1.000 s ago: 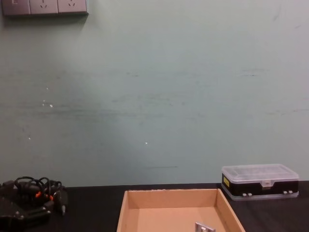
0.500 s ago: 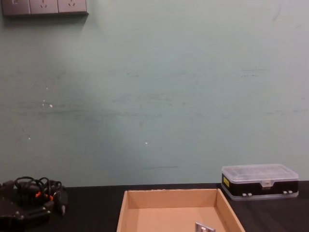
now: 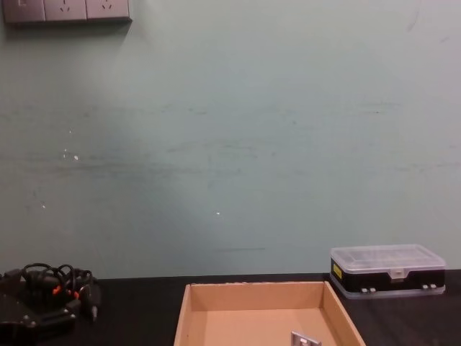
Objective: Use one hand to pick up the angle iron from the table and place it into the box.
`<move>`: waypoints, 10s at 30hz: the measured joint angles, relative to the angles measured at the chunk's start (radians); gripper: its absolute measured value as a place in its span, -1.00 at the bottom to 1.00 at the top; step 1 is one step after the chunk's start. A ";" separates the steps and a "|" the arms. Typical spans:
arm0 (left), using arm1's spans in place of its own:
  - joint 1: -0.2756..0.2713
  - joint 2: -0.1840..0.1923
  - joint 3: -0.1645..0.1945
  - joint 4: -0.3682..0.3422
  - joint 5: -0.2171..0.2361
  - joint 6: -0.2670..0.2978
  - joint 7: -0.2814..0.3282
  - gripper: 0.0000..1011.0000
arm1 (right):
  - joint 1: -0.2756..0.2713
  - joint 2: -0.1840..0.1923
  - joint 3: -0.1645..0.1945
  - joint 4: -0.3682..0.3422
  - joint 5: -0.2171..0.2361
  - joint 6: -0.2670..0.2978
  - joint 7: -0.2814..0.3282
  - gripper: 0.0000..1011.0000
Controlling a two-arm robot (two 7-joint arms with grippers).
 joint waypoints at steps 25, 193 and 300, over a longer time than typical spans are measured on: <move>0.000 0.000 0.000 0.000 0.000 0.000 0.000 1.00 | 0.492 -0.342 -0.213 0.509 -0.147 -0.018 0.043 -0.11; 0.000 0.000 0.000 0.000 0.000 0.000 0.000 1.00 | 0.369 -0.157 -0.342 0.381 -0.176 -0.045 0.231 -0.08; 0.000 0.000 0.000 0.000 0.000 0.000 0.000 1.00 | 0.797 -0.561 -0.231 1.129 -0.291 -0.093 0.144 -0.43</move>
